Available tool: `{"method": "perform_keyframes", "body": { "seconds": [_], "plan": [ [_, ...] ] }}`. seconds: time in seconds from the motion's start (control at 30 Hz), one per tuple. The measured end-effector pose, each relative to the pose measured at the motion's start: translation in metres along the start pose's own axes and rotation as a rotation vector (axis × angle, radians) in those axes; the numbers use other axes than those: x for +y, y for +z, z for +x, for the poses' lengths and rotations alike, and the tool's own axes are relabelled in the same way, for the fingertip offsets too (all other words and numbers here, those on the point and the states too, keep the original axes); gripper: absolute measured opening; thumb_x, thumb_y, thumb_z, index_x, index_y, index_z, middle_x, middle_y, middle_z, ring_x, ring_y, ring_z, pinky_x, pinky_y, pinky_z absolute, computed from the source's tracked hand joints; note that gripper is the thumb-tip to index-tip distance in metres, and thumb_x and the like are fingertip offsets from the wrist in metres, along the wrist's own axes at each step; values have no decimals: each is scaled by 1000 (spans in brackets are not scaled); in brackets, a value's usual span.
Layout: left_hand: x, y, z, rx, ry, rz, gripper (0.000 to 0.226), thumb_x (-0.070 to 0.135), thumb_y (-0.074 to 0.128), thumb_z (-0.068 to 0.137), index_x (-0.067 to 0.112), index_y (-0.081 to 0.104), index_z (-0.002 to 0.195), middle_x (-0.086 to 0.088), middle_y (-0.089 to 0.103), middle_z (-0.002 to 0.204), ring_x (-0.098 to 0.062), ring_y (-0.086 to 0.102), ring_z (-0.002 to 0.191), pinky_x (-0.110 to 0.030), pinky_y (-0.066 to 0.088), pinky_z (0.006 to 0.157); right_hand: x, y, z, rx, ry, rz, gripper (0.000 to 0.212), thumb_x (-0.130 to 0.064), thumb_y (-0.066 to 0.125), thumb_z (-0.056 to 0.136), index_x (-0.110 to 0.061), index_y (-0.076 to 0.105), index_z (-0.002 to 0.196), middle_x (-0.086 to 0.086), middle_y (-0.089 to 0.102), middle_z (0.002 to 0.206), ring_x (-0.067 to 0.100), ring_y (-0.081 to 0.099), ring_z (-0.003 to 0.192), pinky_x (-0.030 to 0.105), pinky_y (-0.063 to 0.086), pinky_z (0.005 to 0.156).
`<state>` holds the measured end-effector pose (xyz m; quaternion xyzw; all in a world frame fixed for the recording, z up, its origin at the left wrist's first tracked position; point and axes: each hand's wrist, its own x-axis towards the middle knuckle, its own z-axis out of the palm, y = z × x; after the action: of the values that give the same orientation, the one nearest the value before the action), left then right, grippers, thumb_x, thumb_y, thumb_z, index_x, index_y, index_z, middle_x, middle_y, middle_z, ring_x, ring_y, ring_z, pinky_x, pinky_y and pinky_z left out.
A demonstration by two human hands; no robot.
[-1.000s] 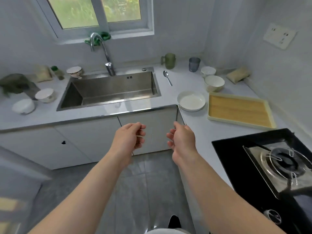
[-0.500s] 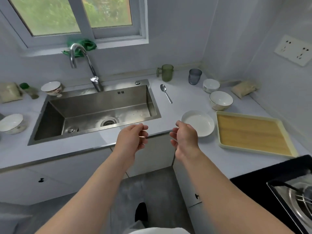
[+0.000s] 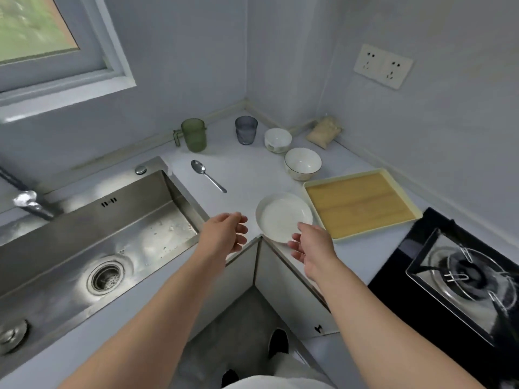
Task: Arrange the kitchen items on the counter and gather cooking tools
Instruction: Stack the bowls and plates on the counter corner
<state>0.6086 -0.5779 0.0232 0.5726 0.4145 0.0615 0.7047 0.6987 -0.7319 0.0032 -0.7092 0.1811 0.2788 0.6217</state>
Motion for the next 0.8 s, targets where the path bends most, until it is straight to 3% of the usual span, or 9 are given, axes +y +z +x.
{"method": "perform_keyframes", "body": {
  "seconds": [0.23, 0.4, 0.5, 0.7, 0.8],
  "plan": [
    [0, 39, 63, -70, -33, 215, 20, 20, 53, 100, 6, 66, 100, -9, 65, 85, -20, 59, 61, -29, 49, 58, 9, -25, 70, 11, 63, -422, 37, -24, 43, 98, -7, 51, 129, 9, 61, 98, 24, 65, 68, 28, 53, 50],
    [7, 57, 105, -52, -50, 368, 17, 21, 53, 98, 9, 64, 100, -9, 67, 89, -22, 63, 69, -35, 54, 70, 7, -28, 111, -22, 196, -519, 32, -28, 40, 99, -5, 48, 120, 14, 62, 94, 26, 66, 68, 34, 57, 58],
    [13, 67, 127, -30, -64, 402, 17, 20, 52, 98, 8, 64, 101, -9, 67, 90, -22, 63, 70, -36, 55, 72, 7, -23, 138, -31, 202, -593, 47, -32, 39, 96, -4, 46, 134, 16, 64, 102, 28, 69, 68, 33, 57, 53],
    [13, 83, 154, -7, -125, 453, 17, 21, 53, 98, 8, 63, 102, -9, 68, 90, -22, 64, 71, -33, 54, 67, 4, -19, 168, -58, 250, -657, 45, -31, 38, 100, -3, 46, 133, 18, 66, 97, 31, 71, 68, 37, 60, 58],
    [14, 91, 163, 6, -143, 456, 18, 21, 52, 98, 7, 63, 104, -9, 67, 90, -22, 63, 68, -32, 53, 65, 9, -19, 182, -72, 246, -685, 42, -28, 38, 99, 1, 52, 126, 19, 68, 85, 30, 68, 58, 31, 54, 49]
  ]
}}
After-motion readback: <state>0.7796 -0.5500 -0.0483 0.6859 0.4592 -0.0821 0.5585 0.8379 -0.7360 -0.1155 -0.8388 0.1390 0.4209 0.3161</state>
